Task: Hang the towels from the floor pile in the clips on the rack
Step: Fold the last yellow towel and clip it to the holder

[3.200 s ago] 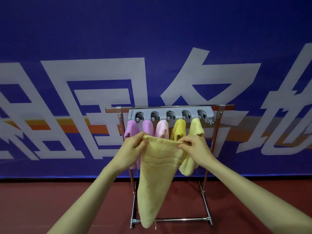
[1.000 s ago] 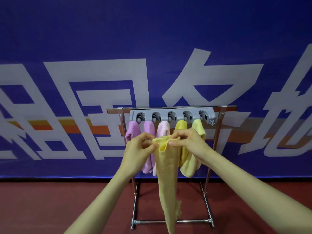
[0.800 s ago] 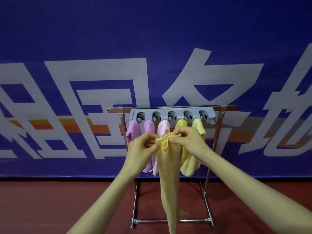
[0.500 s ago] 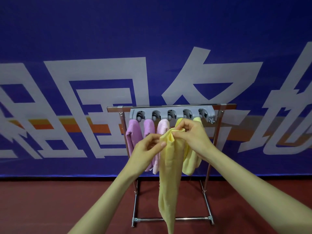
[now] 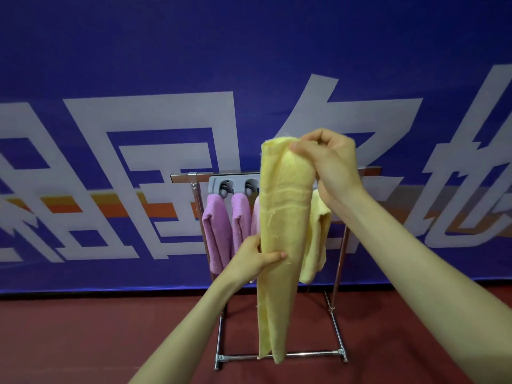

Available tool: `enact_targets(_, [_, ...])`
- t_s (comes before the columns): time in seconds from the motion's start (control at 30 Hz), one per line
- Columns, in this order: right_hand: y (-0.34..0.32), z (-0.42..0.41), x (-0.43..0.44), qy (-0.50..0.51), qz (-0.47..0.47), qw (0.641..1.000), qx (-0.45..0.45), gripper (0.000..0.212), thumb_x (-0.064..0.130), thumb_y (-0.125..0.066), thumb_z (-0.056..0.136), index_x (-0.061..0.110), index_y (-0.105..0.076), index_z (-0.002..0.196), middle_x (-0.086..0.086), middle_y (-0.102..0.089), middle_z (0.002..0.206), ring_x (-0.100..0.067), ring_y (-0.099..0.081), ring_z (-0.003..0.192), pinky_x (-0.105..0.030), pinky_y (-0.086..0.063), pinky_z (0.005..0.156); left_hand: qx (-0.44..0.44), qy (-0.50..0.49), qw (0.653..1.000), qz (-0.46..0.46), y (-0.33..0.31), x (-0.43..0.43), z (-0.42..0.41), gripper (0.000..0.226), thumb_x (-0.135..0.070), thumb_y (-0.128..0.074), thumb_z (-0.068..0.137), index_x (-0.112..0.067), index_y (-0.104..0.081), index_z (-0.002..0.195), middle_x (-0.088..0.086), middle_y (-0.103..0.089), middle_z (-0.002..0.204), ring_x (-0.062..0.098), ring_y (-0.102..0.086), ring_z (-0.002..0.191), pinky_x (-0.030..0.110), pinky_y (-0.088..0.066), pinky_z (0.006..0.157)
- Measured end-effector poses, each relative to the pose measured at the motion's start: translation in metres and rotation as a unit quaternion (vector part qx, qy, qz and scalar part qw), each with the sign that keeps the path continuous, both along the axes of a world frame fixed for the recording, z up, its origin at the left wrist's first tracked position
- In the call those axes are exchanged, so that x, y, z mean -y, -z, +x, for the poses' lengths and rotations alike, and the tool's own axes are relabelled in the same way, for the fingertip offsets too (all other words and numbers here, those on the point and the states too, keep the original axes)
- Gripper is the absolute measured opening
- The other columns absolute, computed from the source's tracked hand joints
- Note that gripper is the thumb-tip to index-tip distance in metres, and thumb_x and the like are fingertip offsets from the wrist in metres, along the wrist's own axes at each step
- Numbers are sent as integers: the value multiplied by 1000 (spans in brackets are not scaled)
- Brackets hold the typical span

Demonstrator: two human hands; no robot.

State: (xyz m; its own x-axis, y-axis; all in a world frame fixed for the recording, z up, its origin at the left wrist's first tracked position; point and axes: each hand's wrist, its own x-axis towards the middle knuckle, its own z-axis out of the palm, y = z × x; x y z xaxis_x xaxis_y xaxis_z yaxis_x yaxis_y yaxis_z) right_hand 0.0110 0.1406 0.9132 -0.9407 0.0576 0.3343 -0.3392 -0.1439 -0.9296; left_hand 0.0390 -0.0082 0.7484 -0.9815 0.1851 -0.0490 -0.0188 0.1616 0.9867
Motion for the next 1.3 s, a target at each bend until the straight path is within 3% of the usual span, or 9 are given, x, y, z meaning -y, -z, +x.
enact_targets(0.13, [-25,-5,-5,6,-45,999,-6,20,-1,-68,77,11,-59,64,0,-57,66,-9,-55,65,-26,-49,61,69,24,997,-3,30,-3,-3,34,-10,-71,84,2,-64,115,14,-70,113,25,-67,107,34,-54,92])
enact_targets(0.27, [-33,-10,-8,7,-42,999,-27,21,-1,-68,77,12,-60,64,-2,-58,70,-13,-56,71,-27,-50,62,86,25,996,-30,57,-3,3,41,-22,-67,76,-7,-64,114,16,-69,116,28,-65,110,40,-53,94])
enact_targets(0.5, [-26,-16,-15,20,-50,998,-13,20,2,-68,79,13,-59,66,-1,-57,70,-14,-56,72,-29,-49,64,149,16,989,1,73,11,5,26,-10,-58,93,2,-63,117,15,-69,113,13,-69,93,18,-54,78])
enact_targets(0.7, [-19,-25,-23,25,-42,999,-13,19,3,-67,81,15,-57,69,-1,-56,72,-13,-55,71,-26,-48,61,150,47,988,-2,52,15,2,39,-35,-65,88,-1,-69,108,17,-71,109,30,-66,107,39,-49,98])
enact_targets(0.9, [10,-35,-30,55,26,998,19,18,3,-67,80,16,-58,70,-1,-56,71,-11,-53,69,-25,-46,60,113,58,990,55,10,15,5,29,-24,-59,93,0,-69,105,13,-74,100,22,-71,94,26,-55,77])
enact_targets(1.0, [33,-42,-35,56,84,993,57,19,2,-66,81,18,-58,73,-1,-58,78,-13,-55,76,-25,-46,65,76,52,993,79,-11,14,4,33,-29,-67,86,-1,-70,102,16,-73,99,28,-70,92,35,-55,78])
enact_targets(1.1, [64,-42,-37,16,138,983,116,21,-6,-62,82,14,-59,80,-2,-58,80,-14,-55,78,-21,-44,64,49,37,992,110,-27,13,2,32,-33,-71,76,-3,-72,87,20,-68,79,30,-62,70,30,-45,57])
enact_targets(1.2, [98,-36,-40,-31,203,961,183,24,-14,-56,80,2,-60,98,-8,-58,91,-17,-54,87,-18,-44,66,39,54,988,143,-39,9,0,26,-31,-73,74,-6,-72,83,24,-63,87,36,-58,82,36,-43,69])
enact_targets(1.3, [117,-27,-43,-104,246,942,202,28,-11,-55,81,0,-63,105,-10,-61,99,-17,-58,92,-22,-47,73,33,87,984,154,-49,5,-2,10,-17,-66,79,-11,-73,79,7,-73,78,18,-69,74,24,-53,63])
